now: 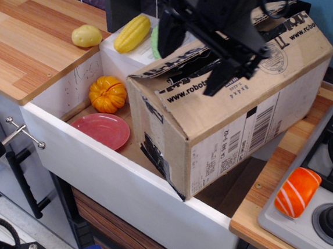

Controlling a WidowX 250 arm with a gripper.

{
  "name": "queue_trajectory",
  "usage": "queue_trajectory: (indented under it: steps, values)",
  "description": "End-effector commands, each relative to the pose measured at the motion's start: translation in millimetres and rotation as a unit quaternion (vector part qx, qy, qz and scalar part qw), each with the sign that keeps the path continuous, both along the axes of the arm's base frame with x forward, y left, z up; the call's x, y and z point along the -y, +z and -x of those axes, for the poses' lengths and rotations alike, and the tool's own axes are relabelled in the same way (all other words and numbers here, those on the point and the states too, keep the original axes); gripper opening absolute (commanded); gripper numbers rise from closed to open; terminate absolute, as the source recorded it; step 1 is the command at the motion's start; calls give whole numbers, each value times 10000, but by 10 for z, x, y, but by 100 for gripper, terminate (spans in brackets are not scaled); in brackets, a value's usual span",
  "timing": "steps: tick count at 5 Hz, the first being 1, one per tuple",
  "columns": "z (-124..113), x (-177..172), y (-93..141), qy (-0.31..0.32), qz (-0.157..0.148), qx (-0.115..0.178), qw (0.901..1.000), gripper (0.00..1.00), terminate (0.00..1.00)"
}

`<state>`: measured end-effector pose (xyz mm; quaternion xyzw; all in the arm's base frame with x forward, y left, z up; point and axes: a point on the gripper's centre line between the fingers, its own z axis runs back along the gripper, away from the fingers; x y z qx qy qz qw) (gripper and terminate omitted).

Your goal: Open small4fbox flaps

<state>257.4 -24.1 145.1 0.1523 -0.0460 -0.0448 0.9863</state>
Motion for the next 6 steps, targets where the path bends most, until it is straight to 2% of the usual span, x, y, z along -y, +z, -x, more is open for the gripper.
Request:
queue_trajectory:
  steps: [1, 2, 4, 6]
  values:
    - [-102, -202, 54, -190, -184, 261, 9993, 100, 0]
    - [-84, -322, 17, -298, -89, 345, 9989, 100, 0]
    - [-70, -437, -102, -464, -161, 509, 9975, 100, 0]
    - [-109, -709, -11, -832, -227, 345, 9957, 100, 0]
